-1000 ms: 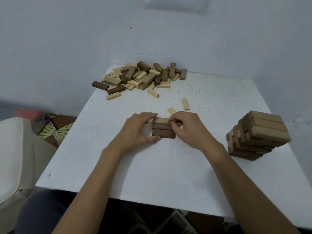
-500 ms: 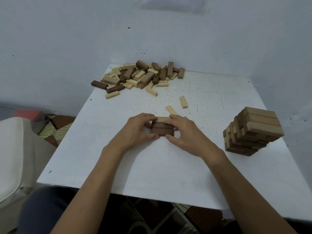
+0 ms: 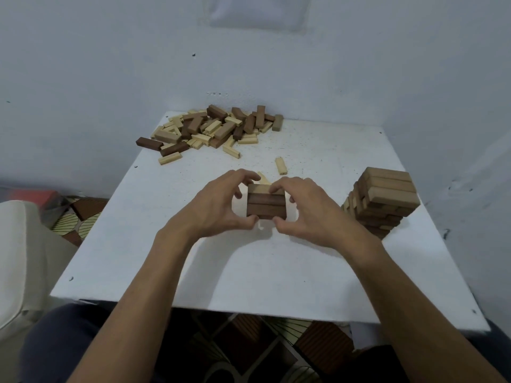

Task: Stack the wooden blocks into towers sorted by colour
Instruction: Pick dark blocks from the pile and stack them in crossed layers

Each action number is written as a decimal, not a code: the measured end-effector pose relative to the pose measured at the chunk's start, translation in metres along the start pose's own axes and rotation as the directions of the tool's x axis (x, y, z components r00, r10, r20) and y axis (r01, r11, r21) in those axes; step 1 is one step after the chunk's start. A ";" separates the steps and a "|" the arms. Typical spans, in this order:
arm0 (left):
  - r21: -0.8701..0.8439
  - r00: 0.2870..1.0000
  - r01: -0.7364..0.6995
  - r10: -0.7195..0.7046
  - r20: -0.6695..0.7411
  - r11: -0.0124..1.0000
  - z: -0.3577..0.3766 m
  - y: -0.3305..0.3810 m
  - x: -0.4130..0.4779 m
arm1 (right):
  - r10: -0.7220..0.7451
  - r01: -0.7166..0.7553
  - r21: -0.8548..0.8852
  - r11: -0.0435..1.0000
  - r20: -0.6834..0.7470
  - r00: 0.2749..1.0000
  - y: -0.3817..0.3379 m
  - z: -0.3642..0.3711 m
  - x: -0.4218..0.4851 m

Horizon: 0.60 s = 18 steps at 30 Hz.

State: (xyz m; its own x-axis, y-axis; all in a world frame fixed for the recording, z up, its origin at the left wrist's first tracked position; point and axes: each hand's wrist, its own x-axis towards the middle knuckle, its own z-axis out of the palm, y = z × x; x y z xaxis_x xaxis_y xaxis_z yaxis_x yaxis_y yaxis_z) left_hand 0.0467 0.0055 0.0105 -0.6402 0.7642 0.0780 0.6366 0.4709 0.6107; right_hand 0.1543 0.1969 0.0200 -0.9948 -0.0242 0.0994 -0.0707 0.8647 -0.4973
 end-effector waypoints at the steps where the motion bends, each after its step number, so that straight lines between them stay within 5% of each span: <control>1: -0.009 1.000 -0.022 0.022 -0.011 1.000 -0.003 0.010 0.002 | 0.001 -0.002 -0.013 1.000 -0.019 1.000 -0.002 -0.010 -0.006; 9: -0.084 0.985 -0.165 0.159 -0.074 0.983 -0.002 0.075 0.026 | 0.044 -0.059 -0.121 0.991 -0.119 0.992 0.004 -0.081 -0.044; 18: -0.144 0.975 -0.223 0.217 -0.055 0.964 0.025 0.134 0.062 | 0.151 -0.160 -0.031 0.987 -0.202 0.968 0.046 -0.124 -0.083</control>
State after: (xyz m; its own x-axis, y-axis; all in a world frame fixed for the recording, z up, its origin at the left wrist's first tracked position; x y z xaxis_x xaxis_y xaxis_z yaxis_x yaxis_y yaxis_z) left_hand 0.1032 0.1269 0.0774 -0.5093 0.8229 0.2519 0.6946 0.2202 0.6849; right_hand 0.2428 0.3009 0.0961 -0.9582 0.2087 0.1955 0.0921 0.8724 -0.4801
